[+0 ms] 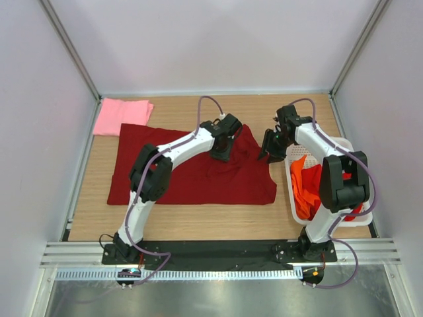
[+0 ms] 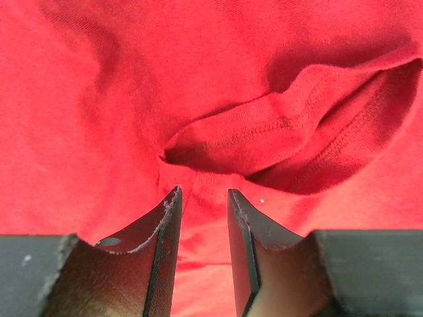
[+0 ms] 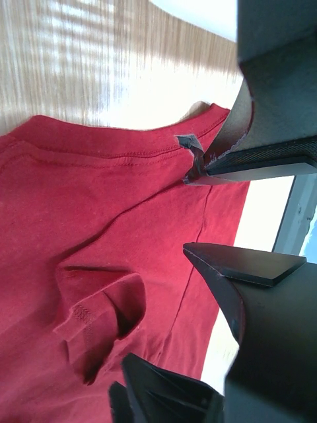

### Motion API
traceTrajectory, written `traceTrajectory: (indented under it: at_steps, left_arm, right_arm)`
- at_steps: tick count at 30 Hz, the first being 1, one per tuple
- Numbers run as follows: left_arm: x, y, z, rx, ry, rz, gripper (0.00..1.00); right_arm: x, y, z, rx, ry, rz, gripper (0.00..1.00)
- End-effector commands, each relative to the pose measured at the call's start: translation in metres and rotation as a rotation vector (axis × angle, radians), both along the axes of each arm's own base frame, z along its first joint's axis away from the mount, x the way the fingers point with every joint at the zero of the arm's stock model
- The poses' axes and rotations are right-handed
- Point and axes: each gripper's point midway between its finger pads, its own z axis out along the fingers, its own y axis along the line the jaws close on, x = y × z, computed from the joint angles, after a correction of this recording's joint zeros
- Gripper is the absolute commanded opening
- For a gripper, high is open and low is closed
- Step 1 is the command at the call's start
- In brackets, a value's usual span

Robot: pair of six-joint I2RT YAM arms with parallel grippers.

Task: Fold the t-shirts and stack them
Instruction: Fold the tshirt

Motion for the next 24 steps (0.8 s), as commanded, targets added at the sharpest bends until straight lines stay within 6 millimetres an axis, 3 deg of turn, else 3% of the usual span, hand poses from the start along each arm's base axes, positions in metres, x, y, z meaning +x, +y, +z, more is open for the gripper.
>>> traceTrajectory:
  at_steps: [1, 15, 24]
  left_arm:
    - [0.011, -0.012, 0.001, -0.014, -0.029, -0.049, 0.35]
    - [0.013, -0.010, -0.018, 0.021, -0.010, -0.050, 0.35]
    - [0.017, -0.006, -0.034, 0.030, 0.021, -0.056, 0.27]
  right_arm:
    - [0.000, -0.005, 0.017, -0.010, -0.054, 0.010, 0.47]
    - [-0.008, -0.011, 0.014, -0.012, -0.042, 0.005, 0.47]
    - [-0.011, -0.016, 0.014, -0.020, -0.040, 0.005, 0.47]
